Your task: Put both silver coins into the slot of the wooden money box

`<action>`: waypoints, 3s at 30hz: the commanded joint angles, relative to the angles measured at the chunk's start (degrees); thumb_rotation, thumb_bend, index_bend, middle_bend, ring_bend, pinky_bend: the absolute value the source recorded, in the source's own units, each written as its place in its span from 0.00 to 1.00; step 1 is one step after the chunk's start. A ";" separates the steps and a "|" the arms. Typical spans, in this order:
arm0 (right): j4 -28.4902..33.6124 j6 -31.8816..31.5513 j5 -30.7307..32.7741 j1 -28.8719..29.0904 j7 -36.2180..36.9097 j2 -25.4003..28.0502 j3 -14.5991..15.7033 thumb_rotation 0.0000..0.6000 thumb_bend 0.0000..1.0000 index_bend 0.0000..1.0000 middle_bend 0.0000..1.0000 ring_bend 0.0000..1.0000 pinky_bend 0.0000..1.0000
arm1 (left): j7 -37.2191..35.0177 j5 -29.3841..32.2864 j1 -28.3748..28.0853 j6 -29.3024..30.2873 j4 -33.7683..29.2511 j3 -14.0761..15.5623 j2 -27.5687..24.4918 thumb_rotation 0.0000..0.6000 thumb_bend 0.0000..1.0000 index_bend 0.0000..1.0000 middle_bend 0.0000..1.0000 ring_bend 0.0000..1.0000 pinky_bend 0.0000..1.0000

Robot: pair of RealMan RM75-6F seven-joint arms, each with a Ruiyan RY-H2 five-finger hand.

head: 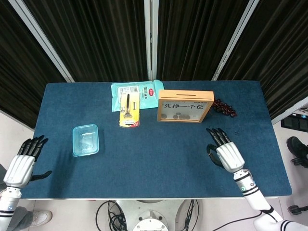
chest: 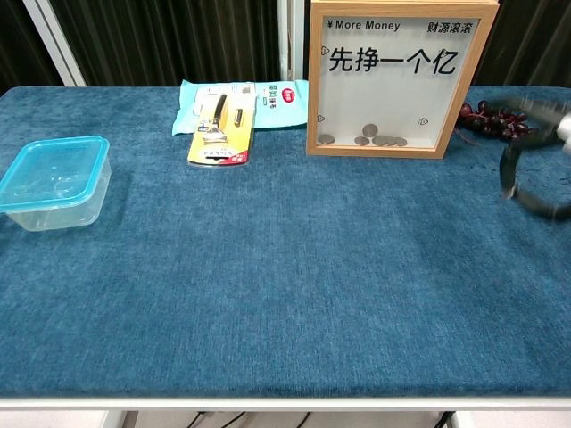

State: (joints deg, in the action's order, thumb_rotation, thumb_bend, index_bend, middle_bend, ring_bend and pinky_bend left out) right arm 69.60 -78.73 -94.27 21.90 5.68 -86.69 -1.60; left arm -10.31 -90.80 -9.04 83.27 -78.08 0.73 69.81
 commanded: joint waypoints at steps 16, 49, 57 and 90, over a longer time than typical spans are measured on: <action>28.86 12.99 30.36 17.18 -24.48 16.01 -25.93 1.00 0.38 0.74 0.03 0.00 0.00 | 2.63 -2.95 -0.39 1.62 -3.72 0.46 -1.19 1.00 0.05 0.00 0.00 0.00 0.00; 19.75 10.86 80.68 40.16 -51.27 4.57 -29.38 1.00 0.43 0.76 0.04 0.00 0.00 | 0.22 -2.41 -0.59 0.58 -3.04 0.91 -1.83 1.00 0.05 0.00 0.00 0.00 0.00; 19.42 10.82 80.83 40.76 -51.36 4.33 -27.97 1.00 0.43 0.76 0.04 0.00 0.00 | 0.29 -2.50 -0.70 0.56 -3.14 0.89 -1.87 1.00 0.05 0.00 0.00 0.00 0.00; 38.96 6.43 52.77 24.02 -35.64 19.33 -17.22 1.00 0.37 0.00 0.00 0.00 0.00 | 1.76 -2.09 -0.72 1.23 -4.43 0.16 -2.38 1.00 0.05 0.00 0.00 0.00 0.00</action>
State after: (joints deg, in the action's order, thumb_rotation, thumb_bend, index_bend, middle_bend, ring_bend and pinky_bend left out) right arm 99.68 -67.29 -26.61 54.93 -36.15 -73.92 -25.01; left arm -8.67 -92.96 -9.77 84.43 -82.41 0.97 67.46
